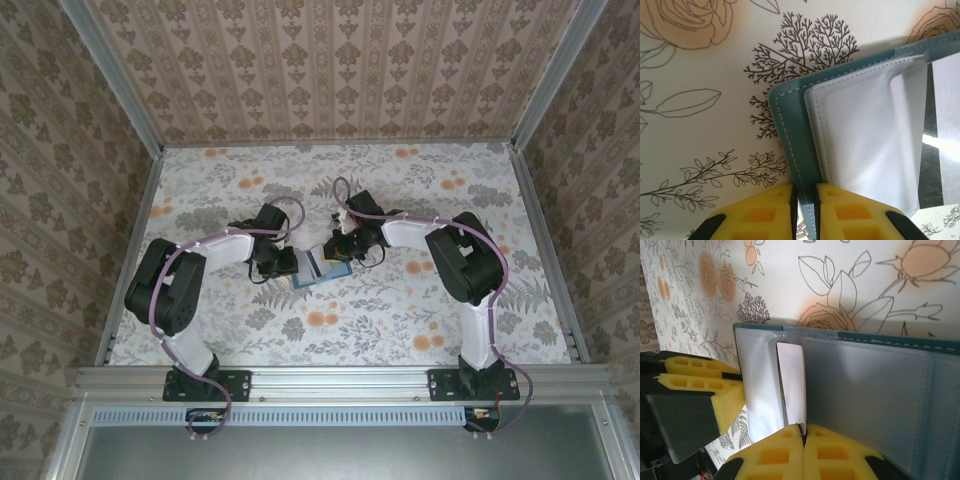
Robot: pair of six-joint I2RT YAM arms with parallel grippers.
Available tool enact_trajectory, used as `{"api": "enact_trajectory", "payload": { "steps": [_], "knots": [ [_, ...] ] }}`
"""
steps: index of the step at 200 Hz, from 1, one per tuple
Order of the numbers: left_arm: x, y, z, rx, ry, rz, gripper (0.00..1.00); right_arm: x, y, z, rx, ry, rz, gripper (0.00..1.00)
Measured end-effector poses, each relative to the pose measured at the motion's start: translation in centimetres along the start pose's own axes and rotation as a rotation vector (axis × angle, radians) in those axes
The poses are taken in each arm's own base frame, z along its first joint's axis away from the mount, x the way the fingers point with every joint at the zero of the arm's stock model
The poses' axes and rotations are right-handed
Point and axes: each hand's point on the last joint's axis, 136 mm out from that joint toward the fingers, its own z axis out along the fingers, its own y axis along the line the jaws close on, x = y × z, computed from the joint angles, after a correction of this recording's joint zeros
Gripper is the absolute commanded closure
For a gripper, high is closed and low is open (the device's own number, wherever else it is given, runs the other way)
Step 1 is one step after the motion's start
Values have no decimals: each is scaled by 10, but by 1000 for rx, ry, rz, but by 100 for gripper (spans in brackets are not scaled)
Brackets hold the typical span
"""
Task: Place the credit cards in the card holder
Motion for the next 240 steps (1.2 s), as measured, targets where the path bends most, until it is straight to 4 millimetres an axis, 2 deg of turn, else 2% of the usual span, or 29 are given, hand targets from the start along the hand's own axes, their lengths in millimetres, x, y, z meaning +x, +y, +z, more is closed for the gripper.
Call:
{"api": "enact_trajectory", "payload": {
  "steps": [68, 91, 135, 181, 240],
  "knots": [
    [0, 0, 1, 2, 0, 0, 82, -4, 1, 4, 27, -30, -53, 95],
    [0, 0, 1, 1, 0, 0, 85, -2, 1, 6, 56, -29, -83, 95],
    [0, 0, 1, -1, 1, -1, 90, -1, 12, 11, 113, -30, -149, 95],
    [0, 0, 0, -2, 1, -1, 90, 5, 27, 20, 131, -14, -201, 94],
    [0, 0, 0, -2, 1, -1, 90, 8, 29, 26, 154, 2, -231, 91]
  ]
}}
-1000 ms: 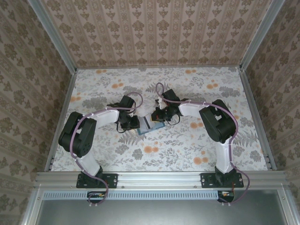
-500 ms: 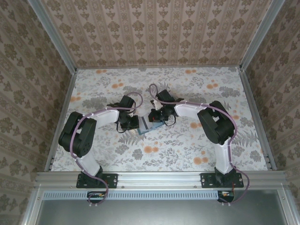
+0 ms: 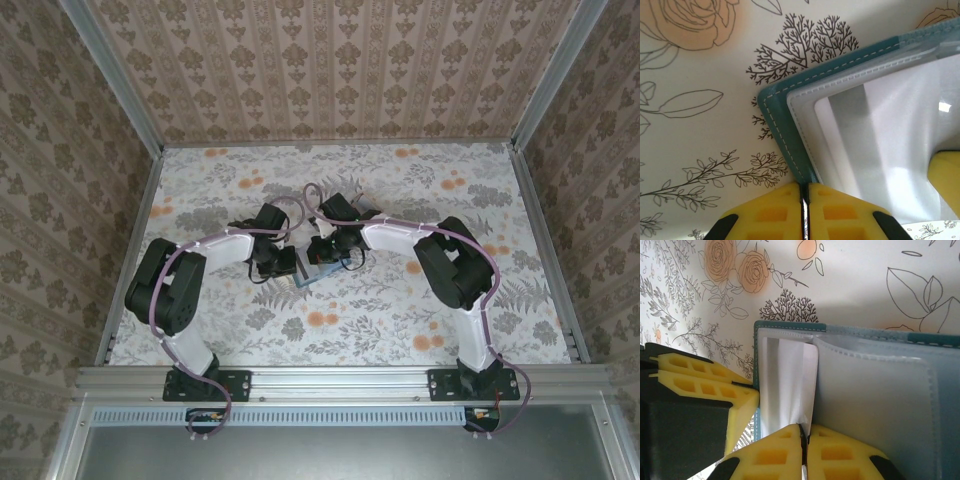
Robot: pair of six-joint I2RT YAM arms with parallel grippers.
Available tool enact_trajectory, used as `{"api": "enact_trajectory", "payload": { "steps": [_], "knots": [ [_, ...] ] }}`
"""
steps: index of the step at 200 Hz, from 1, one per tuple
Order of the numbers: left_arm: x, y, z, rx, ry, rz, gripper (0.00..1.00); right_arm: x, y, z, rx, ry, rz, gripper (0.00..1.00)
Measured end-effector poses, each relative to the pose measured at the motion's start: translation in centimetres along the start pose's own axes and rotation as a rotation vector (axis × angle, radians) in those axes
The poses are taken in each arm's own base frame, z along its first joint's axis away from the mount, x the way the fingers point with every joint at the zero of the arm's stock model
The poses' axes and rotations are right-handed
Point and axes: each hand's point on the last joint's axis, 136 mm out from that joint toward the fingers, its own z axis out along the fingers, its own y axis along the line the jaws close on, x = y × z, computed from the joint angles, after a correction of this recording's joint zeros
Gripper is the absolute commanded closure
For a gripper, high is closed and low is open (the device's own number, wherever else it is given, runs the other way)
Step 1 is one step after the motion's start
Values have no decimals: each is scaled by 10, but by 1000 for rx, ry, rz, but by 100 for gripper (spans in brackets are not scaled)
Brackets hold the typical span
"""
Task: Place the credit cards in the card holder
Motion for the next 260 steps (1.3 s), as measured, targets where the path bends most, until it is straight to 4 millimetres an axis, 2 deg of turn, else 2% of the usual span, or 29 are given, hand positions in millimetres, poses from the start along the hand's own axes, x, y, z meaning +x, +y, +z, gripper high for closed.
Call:
{"api": "enact_trajectory", "payload": {
  "steps": [51, 87, 134, 171, 200, 219, 233, 260],
  "knots": [
    [0, 0, 0, -1, 0, 0, 90, 2, -1, 1, 17, 10, -8, 86],
    [-1, -3, 1, 10, -7, 6, 90, 8, -6, -2, 53, 32, -11, 77],
    [-2, -13, 3, 43, -21, 32, 90, 16, -11, -19, 94, 63, -9, 74],
    [-3, -15, 3, 48, -25, 38, 90, 13, -9, -31, 94, 50, -7, 67],
    [-3, -14, 3, 47, -26, 36, 90, 5, -5, -45, 85, 19, -10, 66],
    [-6, -12, 1, 45, -28, 31, 87, -1, -2, -57, 78, -9, -13, 67],
    [-10, -13, -3, 46, -37, 35, 77, -3, -2, -66, 76, -27, -9, 67],
    [-27, -19, -21, 45, -78, 59, 71, 5, -11, -78, 86, -33, 11, 68]
  ]
}}
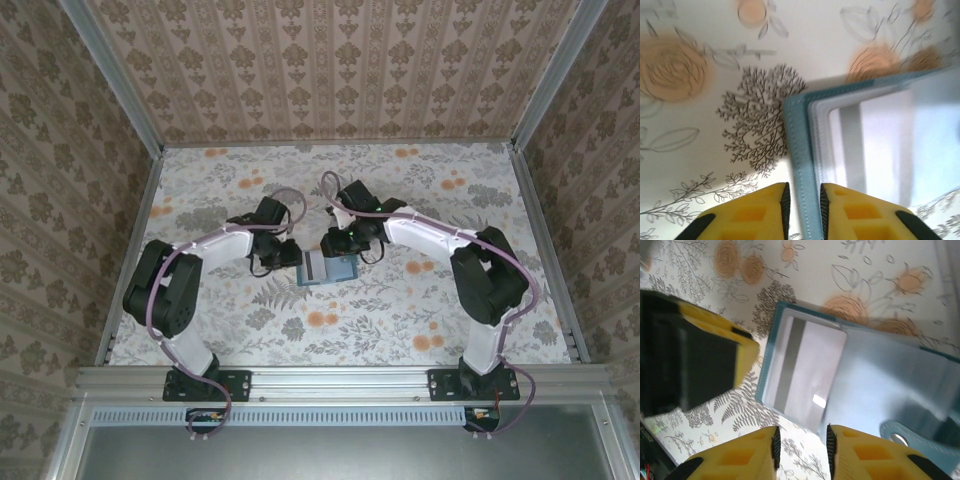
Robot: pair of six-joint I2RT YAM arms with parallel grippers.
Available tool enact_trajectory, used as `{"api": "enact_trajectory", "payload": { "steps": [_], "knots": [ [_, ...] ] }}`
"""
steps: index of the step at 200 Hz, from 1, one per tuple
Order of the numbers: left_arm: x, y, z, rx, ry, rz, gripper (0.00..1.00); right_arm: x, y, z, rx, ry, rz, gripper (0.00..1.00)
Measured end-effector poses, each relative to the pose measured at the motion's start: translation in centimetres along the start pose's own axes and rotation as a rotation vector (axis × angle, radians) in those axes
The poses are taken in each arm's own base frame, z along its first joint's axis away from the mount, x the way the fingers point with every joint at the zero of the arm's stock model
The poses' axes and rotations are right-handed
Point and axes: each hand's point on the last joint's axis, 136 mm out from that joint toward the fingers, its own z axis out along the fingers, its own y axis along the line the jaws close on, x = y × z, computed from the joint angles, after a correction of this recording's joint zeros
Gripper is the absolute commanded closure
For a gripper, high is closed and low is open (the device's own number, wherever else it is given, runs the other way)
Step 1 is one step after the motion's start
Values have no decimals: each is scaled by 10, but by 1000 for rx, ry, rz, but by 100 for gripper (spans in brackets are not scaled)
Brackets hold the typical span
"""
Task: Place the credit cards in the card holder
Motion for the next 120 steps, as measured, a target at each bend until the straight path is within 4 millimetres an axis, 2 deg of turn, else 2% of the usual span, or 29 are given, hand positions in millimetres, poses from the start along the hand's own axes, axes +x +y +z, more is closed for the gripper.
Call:
{"api": "enact_trajectory", "payload": {
  "steps": [43, 62, 87, 107, 120],
  "knots": [
    [-49, -15, -28, 28, -115, 38, 69, 37, -21, -2, 33, 55, 53, 68],
    [-68, -27, -32, 50, -145, 64, 69, 58, -32, -4, 48, 79, 93, 69],
    [-83, -35, -17, 73, -131, 86, 70, 81, -42, -4, 61, 106, 154, 68],
    [-77, -29, 4, 72, -76, 82, 71, 90, -48, 1, 63, 114, 190, 69],
    [-70, -25, 13, 70, -44, 76, 72, 87, -48, 4, 59, 104, 197, 68]
  ]
}}
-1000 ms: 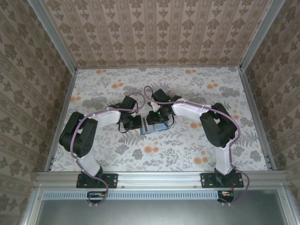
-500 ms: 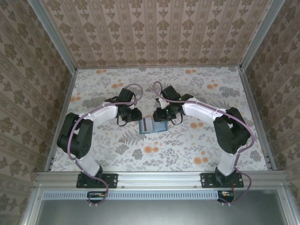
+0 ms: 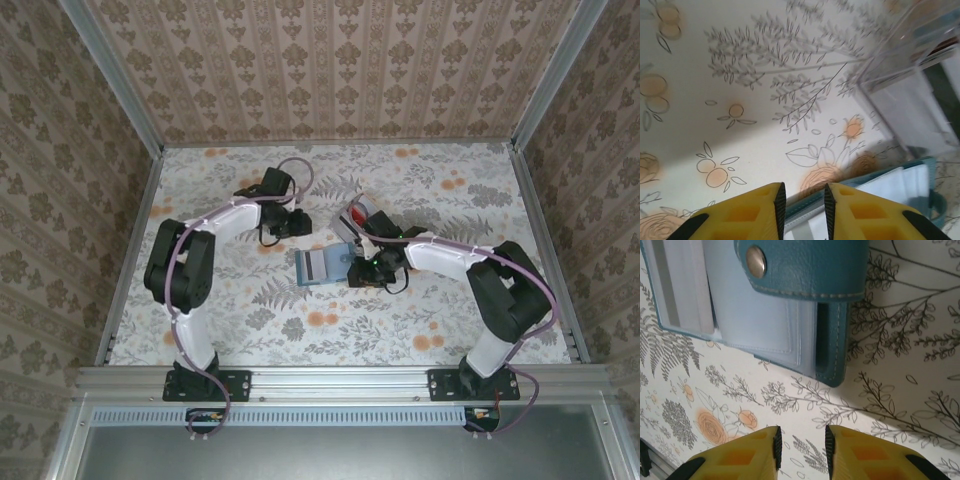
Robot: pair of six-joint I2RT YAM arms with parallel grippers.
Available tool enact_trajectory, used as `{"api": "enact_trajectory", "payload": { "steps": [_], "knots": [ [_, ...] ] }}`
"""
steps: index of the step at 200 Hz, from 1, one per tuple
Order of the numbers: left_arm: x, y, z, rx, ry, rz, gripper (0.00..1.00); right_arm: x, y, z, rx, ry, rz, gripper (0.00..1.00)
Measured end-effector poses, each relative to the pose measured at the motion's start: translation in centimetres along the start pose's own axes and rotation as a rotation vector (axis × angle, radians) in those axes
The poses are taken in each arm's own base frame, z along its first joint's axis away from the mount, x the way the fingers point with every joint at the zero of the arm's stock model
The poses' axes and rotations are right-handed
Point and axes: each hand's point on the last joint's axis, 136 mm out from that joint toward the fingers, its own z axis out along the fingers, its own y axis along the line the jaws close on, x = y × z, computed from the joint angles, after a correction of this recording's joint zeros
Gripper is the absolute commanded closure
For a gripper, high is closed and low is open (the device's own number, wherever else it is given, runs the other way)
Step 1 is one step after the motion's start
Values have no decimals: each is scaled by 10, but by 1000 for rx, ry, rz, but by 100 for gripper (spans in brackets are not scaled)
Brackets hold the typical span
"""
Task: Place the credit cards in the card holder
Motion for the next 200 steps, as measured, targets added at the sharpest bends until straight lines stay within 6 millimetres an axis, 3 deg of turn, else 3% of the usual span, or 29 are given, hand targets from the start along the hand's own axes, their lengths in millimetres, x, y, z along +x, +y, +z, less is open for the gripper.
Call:
{"api": "enact_trajectory", "payload": {
  "steps": [43, 86, 125, 200],
  "knots": [
    [43, 20, 10, -21, 80, -29, 73, -28, 10, 13, -17, -28, 0, 68],
    [82, 29, -8, -30, 88, -70, 73, -53, 21, 31, -31, -25, -34, 68],
    [113, 31, -17, -42, 100, -103, 73, -86, 48, 40, -70, -56, -102, 67],
    [141, 18, -21, -56, 96, -110, 73, -119, 97, 53, -136, -67, -199, 67]
  ]
}}
